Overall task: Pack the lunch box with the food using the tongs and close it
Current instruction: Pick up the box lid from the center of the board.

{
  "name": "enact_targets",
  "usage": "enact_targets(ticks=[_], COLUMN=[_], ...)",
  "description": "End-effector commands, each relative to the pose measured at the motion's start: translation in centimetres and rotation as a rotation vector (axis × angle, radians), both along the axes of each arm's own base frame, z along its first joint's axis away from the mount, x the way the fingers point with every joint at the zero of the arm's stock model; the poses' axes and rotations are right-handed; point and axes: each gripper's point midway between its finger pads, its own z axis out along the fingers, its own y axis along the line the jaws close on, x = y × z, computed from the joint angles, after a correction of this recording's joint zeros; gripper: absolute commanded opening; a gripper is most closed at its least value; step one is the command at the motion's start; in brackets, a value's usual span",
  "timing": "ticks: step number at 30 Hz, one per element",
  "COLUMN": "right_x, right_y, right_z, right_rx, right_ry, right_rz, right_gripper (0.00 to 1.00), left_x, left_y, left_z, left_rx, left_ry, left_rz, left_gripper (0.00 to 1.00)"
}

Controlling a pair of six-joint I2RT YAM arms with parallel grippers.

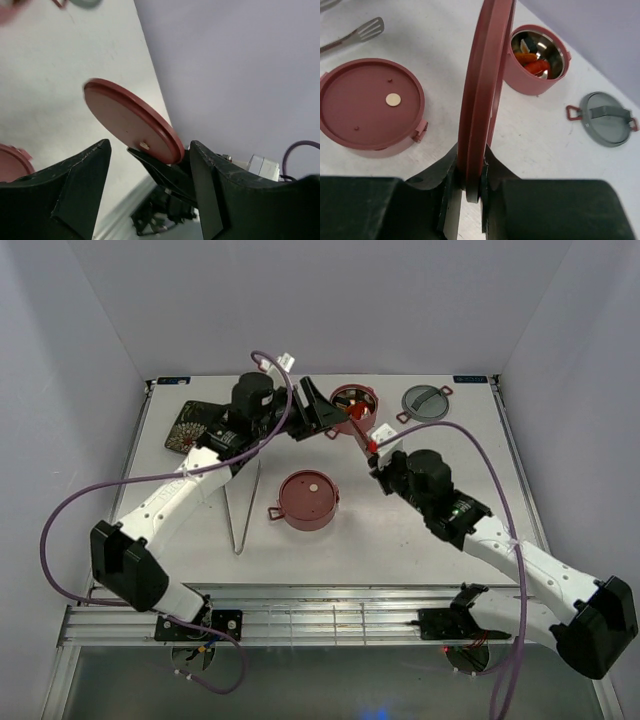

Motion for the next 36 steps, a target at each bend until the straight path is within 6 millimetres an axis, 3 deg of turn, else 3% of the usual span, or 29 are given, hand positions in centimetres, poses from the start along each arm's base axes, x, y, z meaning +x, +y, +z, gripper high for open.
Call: enact_targets(ticks=[1, 4, 11, 14, 20, 23, 26, 36], right_x=[0.4, -0.5, -2.3, -2.5, -2.4, -2.3, -2.3, -3.6], right_y=[-0.9, -0.2, 2.4, 3.2, 3.3, 3.7, 4.1, 5.5], right_z=[4.0, 4.1, 4.2, 3.0, 2.3, 2.0, 2.2, 2.9], right_rx=[-0.051, -0.112, -0.207, -0.245, -0.246, -0.265, -0.266, -0.227], right_ry=[-0.191, -0.227, -0.277, -0.263, -0.255, -0.244, -0.239, -0.269], right_rz=[-0.086, -0.095, -0.081, -0.072, -0.079, -0.072, -0.060, -0.013], right_gripper=[0.08, 0.08, 0.08, 0.08, 0.08, 0.08, 0.08, 0.08], left_x=[-3.4, -5.0, -5.2, -5.6, -6.2, -5.5, -5.2, -3.9], left_y=[-0.9, -0.8, 0.2, 0.4, 2.6, 4.2, 3.8, 1.5], left_z=[-0.4, -0.7, -2.4, -2.5, -1.5, -0.8, -0.1, -3.7], left_rx=[-0.130, -0.187, -0.171, -0.172, -0.117, -0.099, -0.114, -0.120], left_ry=[0.097, 0.131, 0.154, 0.152, 0.099, 0.066, 0.066, 0.161], left_rz=[-0.111, -0.139, -0.086, -0.086, -0.001, 0.097, 0.095, 0.030], left_gripper=[0.75, 0.75, 0.75, 0.75, 0.75, 0.77, 0.77, 0.72])
